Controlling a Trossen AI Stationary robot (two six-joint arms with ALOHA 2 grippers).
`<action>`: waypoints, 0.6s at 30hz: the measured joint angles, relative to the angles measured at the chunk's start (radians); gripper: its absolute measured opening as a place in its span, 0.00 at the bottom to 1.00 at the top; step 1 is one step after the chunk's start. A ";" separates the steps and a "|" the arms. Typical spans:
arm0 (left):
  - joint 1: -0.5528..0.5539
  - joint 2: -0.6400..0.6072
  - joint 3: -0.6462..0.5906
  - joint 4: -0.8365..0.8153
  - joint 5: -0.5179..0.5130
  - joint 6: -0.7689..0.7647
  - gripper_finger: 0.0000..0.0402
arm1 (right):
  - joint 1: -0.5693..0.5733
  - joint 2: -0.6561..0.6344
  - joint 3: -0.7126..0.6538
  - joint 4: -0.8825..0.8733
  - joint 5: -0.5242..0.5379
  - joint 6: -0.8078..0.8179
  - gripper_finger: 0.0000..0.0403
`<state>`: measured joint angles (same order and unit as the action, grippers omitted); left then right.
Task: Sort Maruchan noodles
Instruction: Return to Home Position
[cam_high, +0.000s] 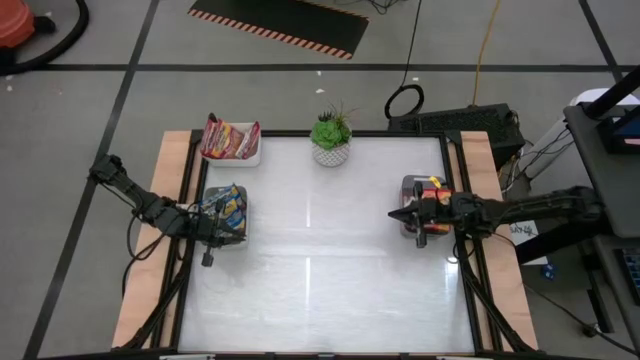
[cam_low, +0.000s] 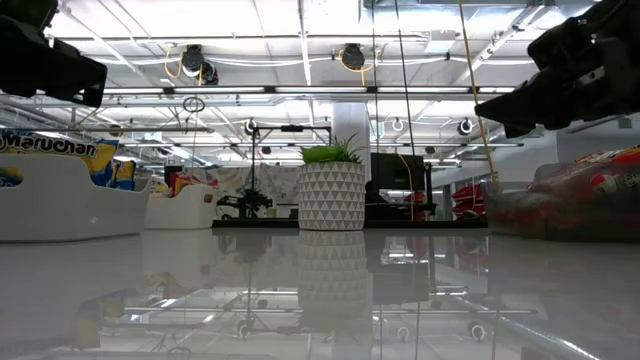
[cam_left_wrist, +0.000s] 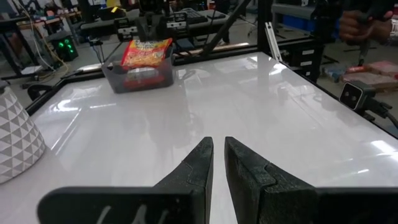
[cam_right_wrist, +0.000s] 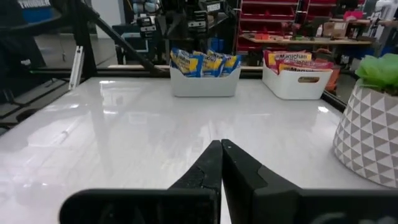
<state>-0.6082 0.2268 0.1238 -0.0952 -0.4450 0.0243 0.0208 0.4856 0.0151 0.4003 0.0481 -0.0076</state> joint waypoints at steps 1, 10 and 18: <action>0.000 0.000 0.000 0.000 0.000 -0.002 0.12 | 0.000 -0.007 0.000 -0.008 -0.007 0.008 0.00; 0.000 0.000 0.000 -0.010 0.000 -0.010 0.12 | 0.001 -0.087 0.000 -0.106 -0.076 0.018 0.00; 0.000 0.000 0.000 -0.015 -0.001 -0.003 0.12 | 0.001 -0.240 0.000 -0.264 -0.034 0.049 0.00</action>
<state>-0.6079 0.2267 0.1242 -0.1101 -0.4458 0.0213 0.0216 0.2451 0.0147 0.1363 0.0140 0.0412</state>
